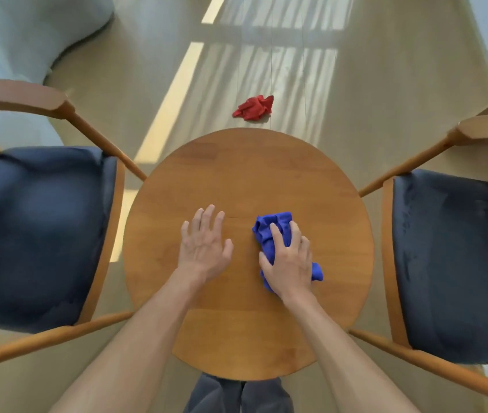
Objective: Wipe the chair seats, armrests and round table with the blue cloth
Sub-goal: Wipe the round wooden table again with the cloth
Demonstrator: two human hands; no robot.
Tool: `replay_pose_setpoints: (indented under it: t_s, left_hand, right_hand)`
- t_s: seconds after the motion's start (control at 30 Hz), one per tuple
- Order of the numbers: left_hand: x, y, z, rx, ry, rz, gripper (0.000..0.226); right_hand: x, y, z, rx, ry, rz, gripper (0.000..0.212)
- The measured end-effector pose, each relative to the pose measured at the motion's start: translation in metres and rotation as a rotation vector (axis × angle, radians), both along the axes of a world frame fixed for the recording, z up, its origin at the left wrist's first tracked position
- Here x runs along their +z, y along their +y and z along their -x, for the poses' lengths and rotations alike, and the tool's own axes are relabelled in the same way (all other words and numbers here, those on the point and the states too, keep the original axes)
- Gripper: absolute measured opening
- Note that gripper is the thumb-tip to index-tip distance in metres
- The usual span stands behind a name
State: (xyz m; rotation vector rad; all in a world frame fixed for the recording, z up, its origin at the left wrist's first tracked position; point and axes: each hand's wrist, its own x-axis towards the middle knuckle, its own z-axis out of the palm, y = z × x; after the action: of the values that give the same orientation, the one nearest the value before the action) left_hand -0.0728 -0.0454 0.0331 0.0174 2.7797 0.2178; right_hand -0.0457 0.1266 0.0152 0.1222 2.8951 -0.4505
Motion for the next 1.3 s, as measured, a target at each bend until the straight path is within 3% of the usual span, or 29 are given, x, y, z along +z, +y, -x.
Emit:
replay_pose_setpoints:
  t_s: [0.1, 0.23, 0.43, 0.53, 0.6, 0.73, 0.8, 0.87, 0.97, 1.03, 1.1, 1.17, 1.3]
  left_hand:
    - [-0.043, -0.003, -0.008, -0.041, -0.058, 0.035, 0.063]
    - [-0.068, -0.008, -0.022, -0.135, 0.029, 0.018, 0.056]
    - [-0.087, -0.043, -0.02, -0.053, 0.085, 0.078, 0.062]
    - [-0.099, -0.061, -0.015, 0.018, 0.097, 0.071, 0.063]
    - [-0.104, -0.066, -0.014, 0.043, 0.114, 0.059, 0.063]
    - [-0.108, -0.065, -0.009, 0.03, 0.164, 0.032, 0.062]
    - [-0.105, -0.064, 0.001, 0.052, 0.178, 0.039, 0.061]
    - [-0.101, -0.067, 0.011, 0.071, 0.156, 0.026, 0.063]
    - [-0.104, -0.073, 0.02, 0.065, 0.165, 0.029, 0.064]
    - [-0.109, -0.074, 0.019, 0.071, 0.178, 0.018, 0.063]
    - [-0.116, -0.077, 0.02, 0.064, 0.212, 0.016, 0.062]
    - [-0.12, -0.079, 0.018, 0.059, 0.223, 0.023, 0.062]
    - [-0.121, -0.081, 0.018, 0.061, 0.213, 0.034, 0.062]
  right_hand:
    - [-0.04, 0.0, -0.003, 0.059, 0.055, -0.046, 0.071]
    - [-0.072, 0.002, -0.005, 0.067, 0.219, -0.069, 0.062]
    - [-0.079, 0.026, 0.052, 0.253, 0.31, -0.091, 0.058]
    - [-0.074, 0.009, 0.116, -0.092, 0.234, -0.059, 0.058]
    - [-0.075, -0.023, 0.117, -0.149, 0.258, -0.045, 0.059]
    - [-0.083, -0.053, 0.044, 0.47, 0.362, 0.072, 0.055]
    - [-0.082, -0.017, 0.037, 0.59, 0.34, 0.087, 0.057]
    - [-0.079, 0.032, 0.042, 0.463, 0.331, 0.027, 0.061]
    - [-0.079, 0.09, 0.059, -0.098, 0.339, -0.123, 0.056]
    - [-0.078, 0.084, 0.087, -0.488, 0.32, -0.138, 0.053]
    - [-0.079, 0.04, 0.126, -0.635, 0.288, -0.148, 0.055]
    - [-0.08, -0.028, 0.155, -0.501, 0.294, -0.125, 0.058]
    - [-0.081, -0.146, 0.156, 0.17, 0.296, -0.006, 0.058]
